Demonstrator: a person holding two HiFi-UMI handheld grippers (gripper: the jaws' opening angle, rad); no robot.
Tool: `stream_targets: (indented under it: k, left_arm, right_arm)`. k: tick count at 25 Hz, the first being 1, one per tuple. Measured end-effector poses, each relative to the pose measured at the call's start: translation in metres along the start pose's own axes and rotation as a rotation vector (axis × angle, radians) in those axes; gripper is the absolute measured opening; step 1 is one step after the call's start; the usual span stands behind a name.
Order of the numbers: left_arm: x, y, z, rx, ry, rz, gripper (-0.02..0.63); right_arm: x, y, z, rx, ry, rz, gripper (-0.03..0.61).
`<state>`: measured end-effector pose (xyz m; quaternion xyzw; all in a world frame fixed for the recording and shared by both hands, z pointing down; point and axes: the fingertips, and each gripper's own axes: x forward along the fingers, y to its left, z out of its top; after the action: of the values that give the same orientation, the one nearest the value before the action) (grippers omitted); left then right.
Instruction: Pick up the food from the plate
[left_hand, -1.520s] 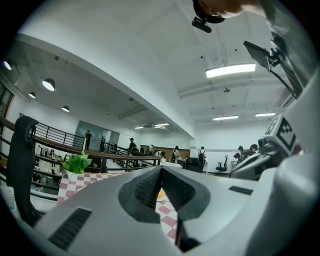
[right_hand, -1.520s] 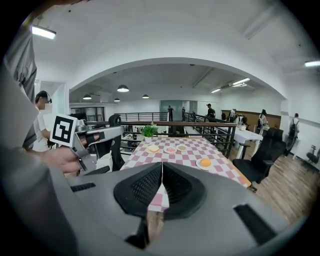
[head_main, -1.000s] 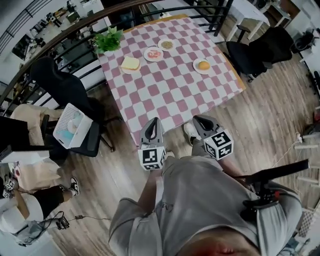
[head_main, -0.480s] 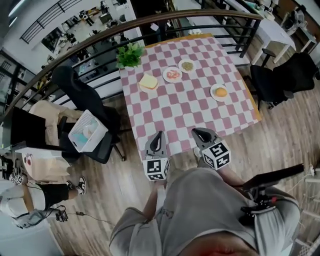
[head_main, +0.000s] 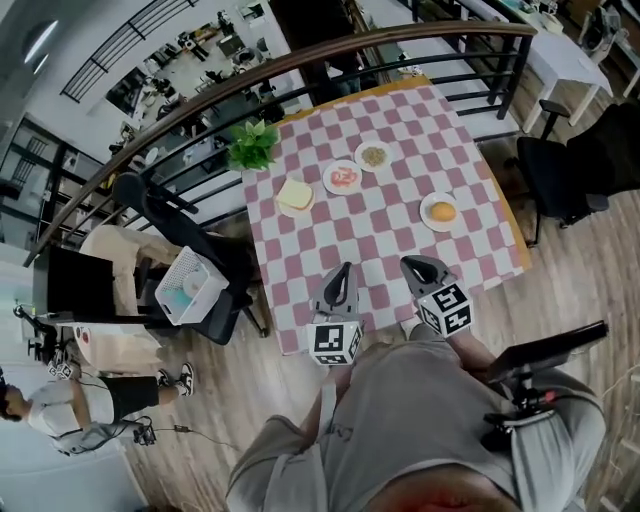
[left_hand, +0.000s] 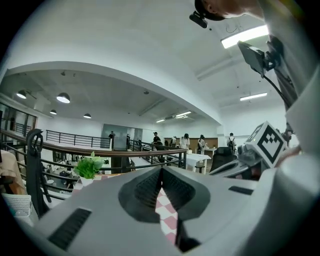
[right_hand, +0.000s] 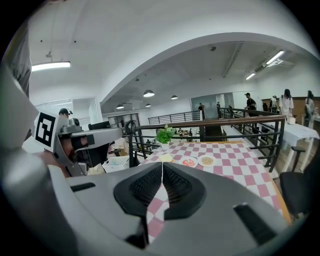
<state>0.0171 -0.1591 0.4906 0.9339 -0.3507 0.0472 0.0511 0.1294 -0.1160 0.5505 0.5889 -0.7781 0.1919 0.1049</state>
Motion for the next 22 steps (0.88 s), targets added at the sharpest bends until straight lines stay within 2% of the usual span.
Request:
stream_targets:
  k: [6, 11, 16, 22]
  left_arm:
    - [0.037, -0.021, 0.005, -0.001, 0.024, 0.072, 0.008]
    - [0.051, -0.029, 0.015, -0.015, 0.026, 0.133, 0.008]
    - [0.057, -0.019, 0.014, 0.011, 0.064, 0.165, 0.008]
    - [0.069, -0.017, 0.027, 0.014, 0.042, 0.172, 0.008]
  right_arm:
    - [0.006, -0.060, 0.008, 0.000, -0.009, 0.040, 0.015]
    - [0.017, -0.106, 0.015, -0.003, -0.009, 0.033, 0.015]
    - [0.026, -0.120, 0.032, 0.008, -0.043, 0.037, 0.015]
    - [0.037, -0.115, 0.039, 0.001, -0.040, 0.063, 0.015]
